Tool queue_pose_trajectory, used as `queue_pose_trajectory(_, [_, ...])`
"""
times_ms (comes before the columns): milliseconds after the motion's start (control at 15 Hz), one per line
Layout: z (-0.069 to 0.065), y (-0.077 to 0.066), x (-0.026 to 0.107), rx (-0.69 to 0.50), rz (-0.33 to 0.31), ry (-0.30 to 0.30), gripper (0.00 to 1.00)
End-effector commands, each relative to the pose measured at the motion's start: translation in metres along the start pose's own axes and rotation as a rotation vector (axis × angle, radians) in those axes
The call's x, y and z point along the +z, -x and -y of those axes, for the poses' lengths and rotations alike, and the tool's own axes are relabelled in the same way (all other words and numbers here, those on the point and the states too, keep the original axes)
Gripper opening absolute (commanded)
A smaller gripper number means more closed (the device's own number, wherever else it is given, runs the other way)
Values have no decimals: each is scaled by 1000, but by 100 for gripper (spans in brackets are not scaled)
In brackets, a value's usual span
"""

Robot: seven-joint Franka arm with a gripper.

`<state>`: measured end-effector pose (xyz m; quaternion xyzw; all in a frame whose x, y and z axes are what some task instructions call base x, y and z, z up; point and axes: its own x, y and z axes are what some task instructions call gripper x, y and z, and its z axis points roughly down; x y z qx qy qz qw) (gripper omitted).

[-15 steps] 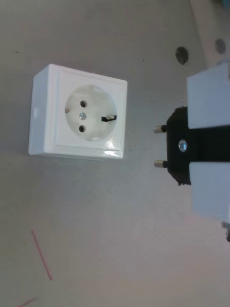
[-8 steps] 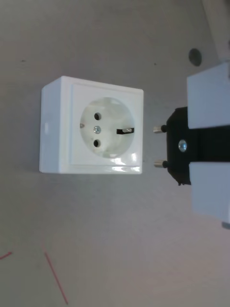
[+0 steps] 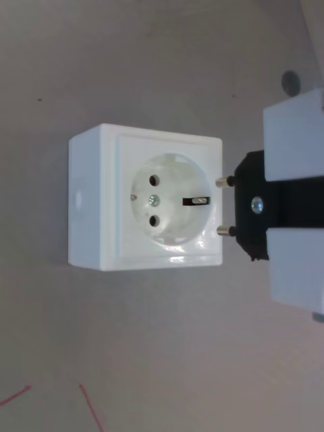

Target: Move above the white socket

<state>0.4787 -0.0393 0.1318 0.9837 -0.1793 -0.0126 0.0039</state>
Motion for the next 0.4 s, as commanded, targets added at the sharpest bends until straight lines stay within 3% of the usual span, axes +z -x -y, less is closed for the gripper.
queue_pose_trajectory(67, [-5,3,9,39,-97,-48,0])
queue_pose_trajectory(400, [-7,2,12,36,-92,-47,0])
